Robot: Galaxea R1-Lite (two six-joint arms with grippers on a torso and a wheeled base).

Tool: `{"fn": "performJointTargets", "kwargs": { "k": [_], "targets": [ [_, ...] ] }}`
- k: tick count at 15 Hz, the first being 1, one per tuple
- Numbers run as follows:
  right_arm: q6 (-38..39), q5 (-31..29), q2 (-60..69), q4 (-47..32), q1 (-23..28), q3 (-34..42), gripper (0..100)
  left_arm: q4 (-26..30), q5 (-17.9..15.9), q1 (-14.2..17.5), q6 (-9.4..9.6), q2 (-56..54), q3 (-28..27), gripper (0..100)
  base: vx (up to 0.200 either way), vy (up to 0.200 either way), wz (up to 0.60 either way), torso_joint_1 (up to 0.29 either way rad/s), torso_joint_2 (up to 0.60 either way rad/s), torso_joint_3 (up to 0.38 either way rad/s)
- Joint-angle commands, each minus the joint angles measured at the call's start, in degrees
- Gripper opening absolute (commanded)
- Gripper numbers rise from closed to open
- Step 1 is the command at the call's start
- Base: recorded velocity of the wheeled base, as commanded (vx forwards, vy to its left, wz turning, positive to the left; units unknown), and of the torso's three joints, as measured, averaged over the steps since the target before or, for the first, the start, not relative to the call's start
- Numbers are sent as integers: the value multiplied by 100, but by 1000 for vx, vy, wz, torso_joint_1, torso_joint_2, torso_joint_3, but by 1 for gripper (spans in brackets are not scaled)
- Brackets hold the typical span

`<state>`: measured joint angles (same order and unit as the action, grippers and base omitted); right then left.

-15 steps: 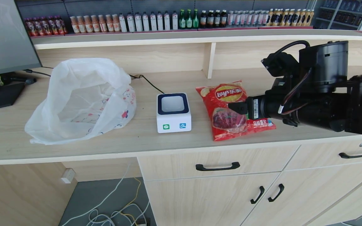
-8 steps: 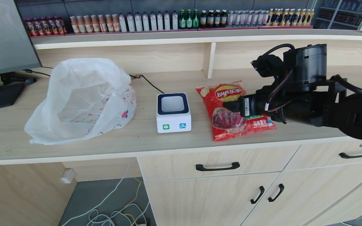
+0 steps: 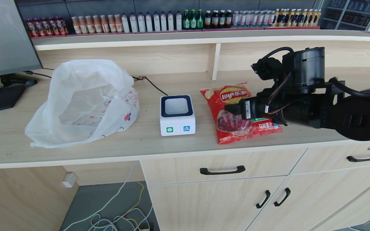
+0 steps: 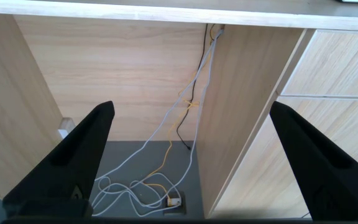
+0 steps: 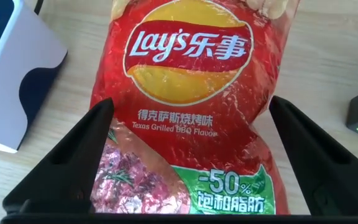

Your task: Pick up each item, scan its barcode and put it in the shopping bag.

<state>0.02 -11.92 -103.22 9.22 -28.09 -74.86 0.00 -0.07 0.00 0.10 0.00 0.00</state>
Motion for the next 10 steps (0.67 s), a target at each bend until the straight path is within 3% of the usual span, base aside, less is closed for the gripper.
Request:
{"fn": "performJointTargets", "kwargs": {
  "k": [1, 10],
  "targets": [
    [-99, 23, -32, 1, -13, -28, 100, 0, 7, 0, -1, 0, 0, 100, 0, 0, 0, 0, 0, 0],
    [-310, 32, -243, 19, -4, -28, 100, 0, 7, 0, -1, 0, 0, 100, 0, 0, 0, 0, 0, 0]
  ]
}}
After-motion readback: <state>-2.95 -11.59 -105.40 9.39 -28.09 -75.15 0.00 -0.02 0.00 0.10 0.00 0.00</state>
